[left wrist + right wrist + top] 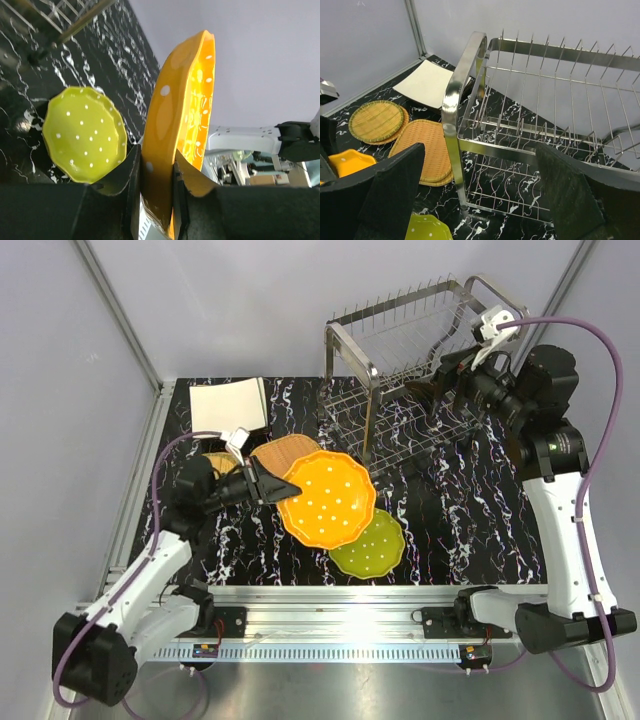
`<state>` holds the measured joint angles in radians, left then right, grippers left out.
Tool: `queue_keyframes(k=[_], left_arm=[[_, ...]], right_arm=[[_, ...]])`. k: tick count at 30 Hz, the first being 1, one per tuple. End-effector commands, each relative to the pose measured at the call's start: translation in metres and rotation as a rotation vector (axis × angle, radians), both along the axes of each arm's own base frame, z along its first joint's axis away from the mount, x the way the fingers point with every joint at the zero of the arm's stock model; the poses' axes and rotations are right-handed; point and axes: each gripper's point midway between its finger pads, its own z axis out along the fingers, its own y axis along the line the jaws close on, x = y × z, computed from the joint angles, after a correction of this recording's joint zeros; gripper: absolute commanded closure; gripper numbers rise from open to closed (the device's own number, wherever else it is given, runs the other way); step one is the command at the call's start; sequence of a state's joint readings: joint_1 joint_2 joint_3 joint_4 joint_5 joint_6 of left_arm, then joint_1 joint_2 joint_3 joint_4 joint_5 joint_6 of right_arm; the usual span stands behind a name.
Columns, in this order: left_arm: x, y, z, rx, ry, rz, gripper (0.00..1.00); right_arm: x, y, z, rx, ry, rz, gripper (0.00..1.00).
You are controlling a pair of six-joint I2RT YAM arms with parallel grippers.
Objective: Unload the plates from the dish rack
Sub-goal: Place the plate on the table
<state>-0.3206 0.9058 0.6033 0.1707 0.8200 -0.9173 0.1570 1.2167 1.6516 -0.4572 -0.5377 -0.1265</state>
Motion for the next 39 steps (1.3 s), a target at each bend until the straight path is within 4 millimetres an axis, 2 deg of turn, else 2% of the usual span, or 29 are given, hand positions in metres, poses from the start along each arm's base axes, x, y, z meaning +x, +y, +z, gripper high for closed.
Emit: queue_keyframes(k=[1, 6, 11, 21, 26, 33, 37, 39], left_arm=[[-0.006, -0.019, 0.021, -0.037, -0.095, -0.102, 1.00], [0.005, -0.044, -0.019, 0.022, 0.017, -0.133, 1.00], [0.005, -0.068, -0.047, 0.065, 0.079, -0.167, 1.00], [0.010, -0.101, -0.104, 0.144, 0.219, -0.189, 1.00], [0.011, -0.117, -0.118, 0.168, 0.253, -0.209, 1.00], [0.023, -0.125, -0.135, 0.186, 0.286, -0.176, 1.00], [0.024, -0.128, -0.141, 0.195, 0.298, -0.177, 0.95], [0.023, -0.128, -0.145, 0.212, 0.306, -0.179, 0.88]], right_arm=[[-0.011, -0.011, 0.019, 0.022, -0.067, -0.041, 0.00], [-0.013, -0.016, 0.013, 0.026, -0.053, -0.059, 0.00], [-0.013, -0.020, 0.010, 0.036, -0.044, -0.076, 0.00], [-0.016, -0.024, 0.005, 0.052, -0.030, -0.091, 0.00], [-0.018, -0.026, 0.003, 0.055, -0.025, -0.094, 0.00], [-0.021, -0.029, 0.002, 0.057, -0.021, -0.104, 0.00], [-0.021, -0.030, 0.000, 0.059, -0.017, -0.107, 0.00], [-0.020, -0.030, 0.000, 0.059, -0.017, -0.107, 0.00]])
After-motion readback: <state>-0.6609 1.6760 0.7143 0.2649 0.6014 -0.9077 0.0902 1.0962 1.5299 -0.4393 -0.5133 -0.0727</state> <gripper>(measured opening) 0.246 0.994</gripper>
